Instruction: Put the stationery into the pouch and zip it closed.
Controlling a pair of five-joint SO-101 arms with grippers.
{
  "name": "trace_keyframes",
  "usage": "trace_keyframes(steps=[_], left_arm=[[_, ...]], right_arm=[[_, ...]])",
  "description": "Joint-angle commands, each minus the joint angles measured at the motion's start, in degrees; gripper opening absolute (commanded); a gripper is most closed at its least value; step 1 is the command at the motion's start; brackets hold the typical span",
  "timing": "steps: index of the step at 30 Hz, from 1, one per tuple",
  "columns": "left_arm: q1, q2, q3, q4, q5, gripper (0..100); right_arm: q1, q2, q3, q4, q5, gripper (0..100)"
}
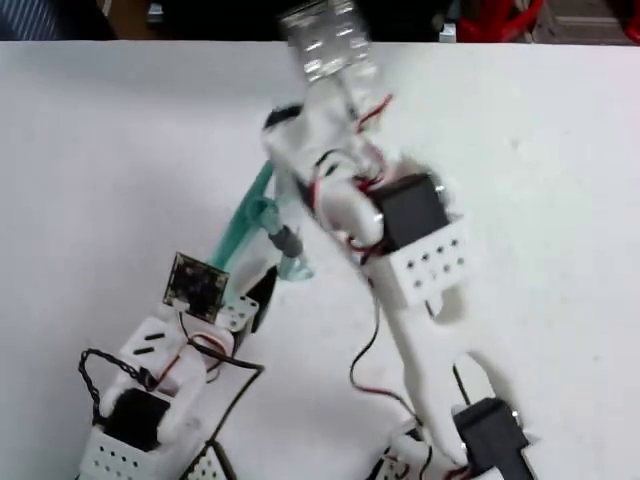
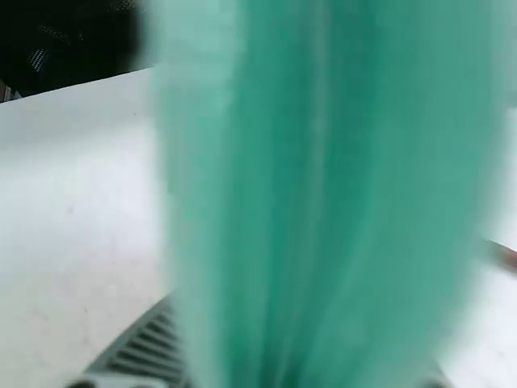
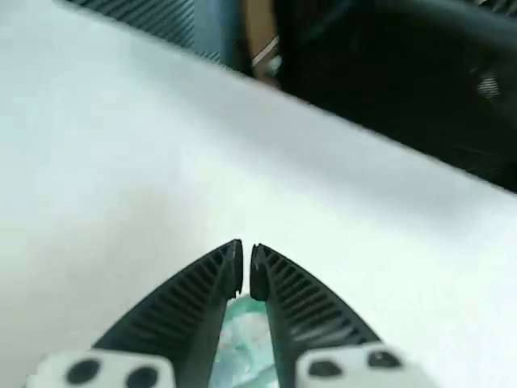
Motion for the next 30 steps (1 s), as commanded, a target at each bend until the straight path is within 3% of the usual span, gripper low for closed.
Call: trace_keyframes(steps=[1,5,10,16,23,30], left_arm=[[0.7,-0.4,-0.9,-1.2,0.1,19],[0.7,-0.4,-0.9,-1.2,0.1,19],[0.4,-0.4,-0.9,-1.1,0.1,19],[0.7,-0.4,-0.9,-1.1,0.1,19],[0.7,-0.4,-0.9,-1.0,0.0,19],[0.7,-0.4,-0.9,-0.9,0.0,19]], right_arm=[[-4.2,-5.8,-6.4,4.7,0.0,1.8],[-4.6,-9.2,-9.7,7.0,0.1,1.8],[6.0,-12.9,-9.5,10.2,0.0,1.8],[17.5,-17.9,5.9,12.4,-0.3,1.8],[24.7,-28.1,31.3,-0.8,0.3,1.8],[24.0,-27.7,54.1,-16.2,13.8,1.8]])
